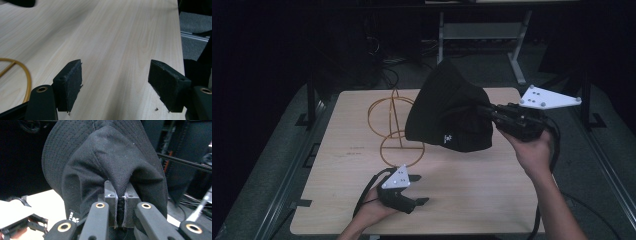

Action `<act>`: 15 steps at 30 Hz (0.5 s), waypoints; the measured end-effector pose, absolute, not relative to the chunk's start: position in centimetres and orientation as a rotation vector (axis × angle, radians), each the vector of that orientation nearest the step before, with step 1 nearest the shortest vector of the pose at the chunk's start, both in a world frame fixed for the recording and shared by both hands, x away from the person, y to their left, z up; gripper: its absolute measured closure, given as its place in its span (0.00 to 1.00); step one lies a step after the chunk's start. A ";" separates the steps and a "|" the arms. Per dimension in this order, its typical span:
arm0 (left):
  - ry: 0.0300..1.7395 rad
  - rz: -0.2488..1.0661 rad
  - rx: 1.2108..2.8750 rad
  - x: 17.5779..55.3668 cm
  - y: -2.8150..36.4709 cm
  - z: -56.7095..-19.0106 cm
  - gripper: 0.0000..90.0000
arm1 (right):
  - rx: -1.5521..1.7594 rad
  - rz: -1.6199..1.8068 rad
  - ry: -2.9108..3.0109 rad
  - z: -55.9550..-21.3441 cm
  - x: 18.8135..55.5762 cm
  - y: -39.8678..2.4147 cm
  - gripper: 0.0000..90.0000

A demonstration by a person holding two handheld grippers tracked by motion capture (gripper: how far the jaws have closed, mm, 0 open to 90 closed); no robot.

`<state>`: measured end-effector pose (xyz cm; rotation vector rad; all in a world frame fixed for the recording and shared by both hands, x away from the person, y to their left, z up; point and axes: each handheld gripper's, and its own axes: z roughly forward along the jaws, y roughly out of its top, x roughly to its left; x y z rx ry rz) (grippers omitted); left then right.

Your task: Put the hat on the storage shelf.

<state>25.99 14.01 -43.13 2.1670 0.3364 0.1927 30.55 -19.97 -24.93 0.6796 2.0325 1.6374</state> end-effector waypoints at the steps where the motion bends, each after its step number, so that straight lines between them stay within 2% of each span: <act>1: 0.335 0.193 2.169 26.0 14.0 -43.2 0.30 | 0.673 1.649 2.036 -24.7 30.7 -19.6 0.94; 15: 0.289 0.205 2.180 25.7 13.3 -43.4 0.29 | 0.624 1.708 2.134 -22.2 33.2 -15.2 0.94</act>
